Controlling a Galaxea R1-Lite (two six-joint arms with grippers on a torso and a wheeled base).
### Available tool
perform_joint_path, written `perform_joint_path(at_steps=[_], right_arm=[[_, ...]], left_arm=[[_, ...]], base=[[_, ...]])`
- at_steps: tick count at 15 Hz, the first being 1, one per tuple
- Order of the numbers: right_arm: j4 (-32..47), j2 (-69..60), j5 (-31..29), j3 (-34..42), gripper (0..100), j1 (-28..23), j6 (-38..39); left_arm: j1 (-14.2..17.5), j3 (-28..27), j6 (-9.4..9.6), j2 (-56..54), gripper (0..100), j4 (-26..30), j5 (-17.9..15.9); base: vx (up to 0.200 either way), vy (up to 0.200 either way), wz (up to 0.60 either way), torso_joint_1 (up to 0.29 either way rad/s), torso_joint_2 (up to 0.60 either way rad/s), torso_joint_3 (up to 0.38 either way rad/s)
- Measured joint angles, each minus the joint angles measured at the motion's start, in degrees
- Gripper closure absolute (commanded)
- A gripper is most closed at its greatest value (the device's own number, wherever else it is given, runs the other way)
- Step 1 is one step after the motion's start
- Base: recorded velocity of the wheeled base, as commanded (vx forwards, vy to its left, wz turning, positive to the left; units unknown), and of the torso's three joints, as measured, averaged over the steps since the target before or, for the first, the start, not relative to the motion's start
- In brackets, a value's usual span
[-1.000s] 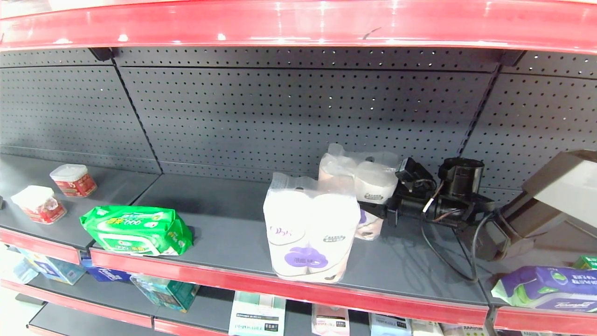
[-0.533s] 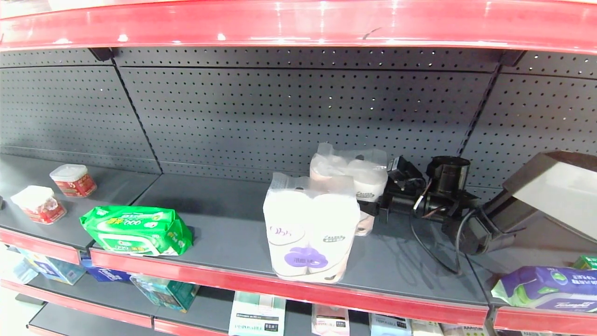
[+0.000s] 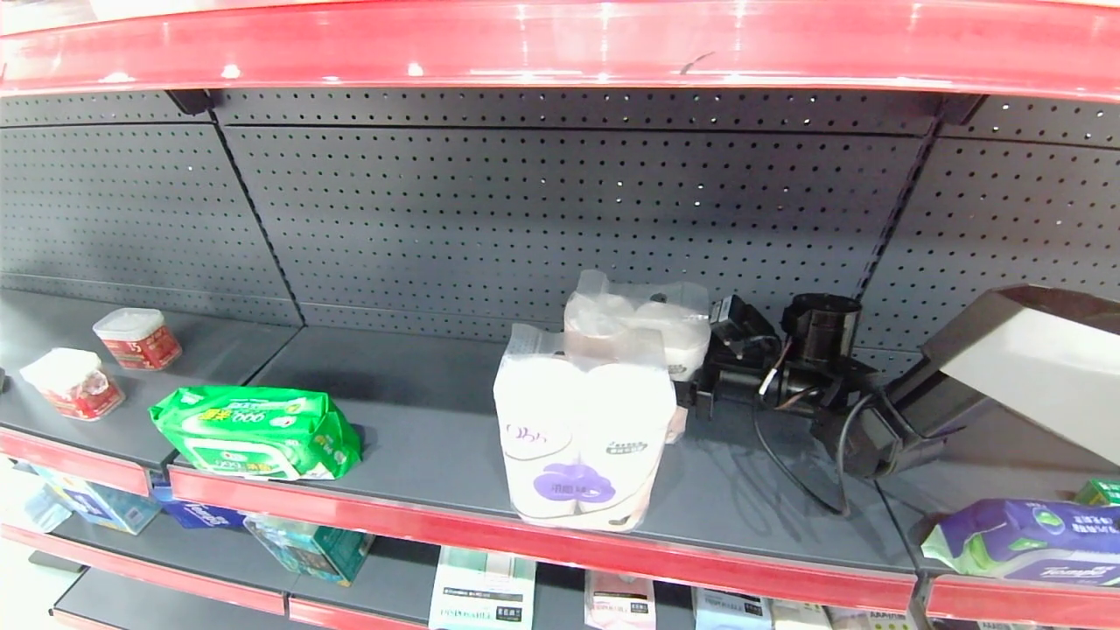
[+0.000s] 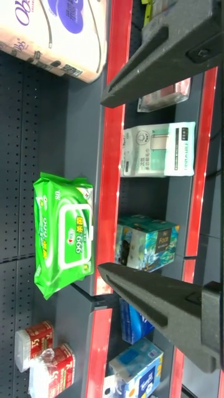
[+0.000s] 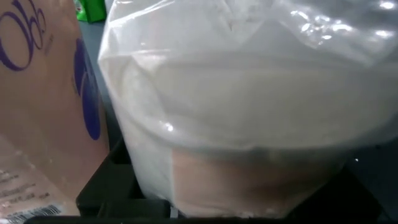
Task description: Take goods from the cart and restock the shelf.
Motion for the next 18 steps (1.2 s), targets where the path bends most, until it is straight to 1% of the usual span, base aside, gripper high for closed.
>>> perform_joint_path(at_steps=[5, 18], right_arm=[[0.2, 0.3, -0.6, -1.1, 100, 1.2, 0.3], [0.4, 0.5, -0.5, -1.6, 100, 1.9, 1.4]], left_arm=[[0.0, 0.0, -0.02, 0.0, 0, 0.0, 0.0], [0.0, 0.0, -0.05, 0.0, 0, 0.0, 0.0]], base=[[0.0, 0.0, 0.0, 0.0, 0.0, 0.0], [0.0, 0.0, 0.0, 0.0, 0.0, 0.0]])
